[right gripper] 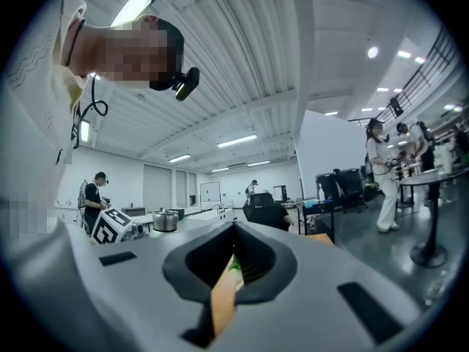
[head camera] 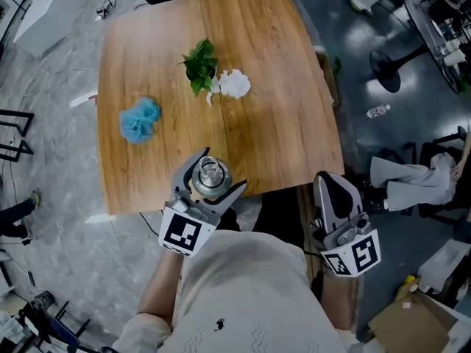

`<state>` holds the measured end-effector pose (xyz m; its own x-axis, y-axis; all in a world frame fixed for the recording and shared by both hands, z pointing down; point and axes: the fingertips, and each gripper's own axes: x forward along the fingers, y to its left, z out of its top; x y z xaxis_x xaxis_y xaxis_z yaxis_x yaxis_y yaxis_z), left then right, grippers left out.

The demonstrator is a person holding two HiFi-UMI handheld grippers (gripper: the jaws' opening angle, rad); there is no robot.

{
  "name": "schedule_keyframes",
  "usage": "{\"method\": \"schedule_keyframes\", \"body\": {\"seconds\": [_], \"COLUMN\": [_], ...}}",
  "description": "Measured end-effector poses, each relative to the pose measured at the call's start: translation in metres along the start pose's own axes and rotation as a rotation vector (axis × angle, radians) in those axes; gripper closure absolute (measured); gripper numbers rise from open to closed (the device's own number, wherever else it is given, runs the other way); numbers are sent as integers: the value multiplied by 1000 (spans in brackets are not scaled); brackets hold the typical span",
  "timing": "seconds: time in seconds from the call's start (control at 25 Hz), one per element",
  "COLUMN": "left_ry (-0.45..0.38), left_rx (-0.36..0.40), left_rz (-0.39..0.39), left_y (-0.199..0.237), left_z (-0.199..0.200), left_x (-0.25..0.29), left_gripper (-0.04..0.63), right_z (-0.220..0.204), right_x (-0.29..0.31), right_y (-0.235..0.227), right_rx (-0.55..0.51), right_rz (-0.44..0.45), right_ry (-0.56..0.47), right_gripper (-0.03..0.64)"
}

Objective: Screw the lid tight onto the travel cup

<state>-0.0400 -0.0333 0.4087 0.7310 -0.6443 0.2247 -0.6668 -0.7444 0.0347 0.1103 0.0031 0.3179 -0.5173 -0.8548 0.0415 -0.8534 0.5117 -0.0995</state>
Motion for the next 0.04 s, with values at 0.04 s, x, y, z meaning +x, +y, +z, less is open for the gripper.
{"method": "schedule_keyframes", "body": {"seconds": [0.04], "left_ry": [-5], "left_rx": [6], "left_rz": [-4], "left_y": [0], "left_z": [0], "left_x": [2], "left_gripper": [184], "right_z": [0], "right_x": [-1], "right_y": [0], "right_rx": [4], "right_rz": [-4], "right_ry": [0], "right_gripper": [595]}}
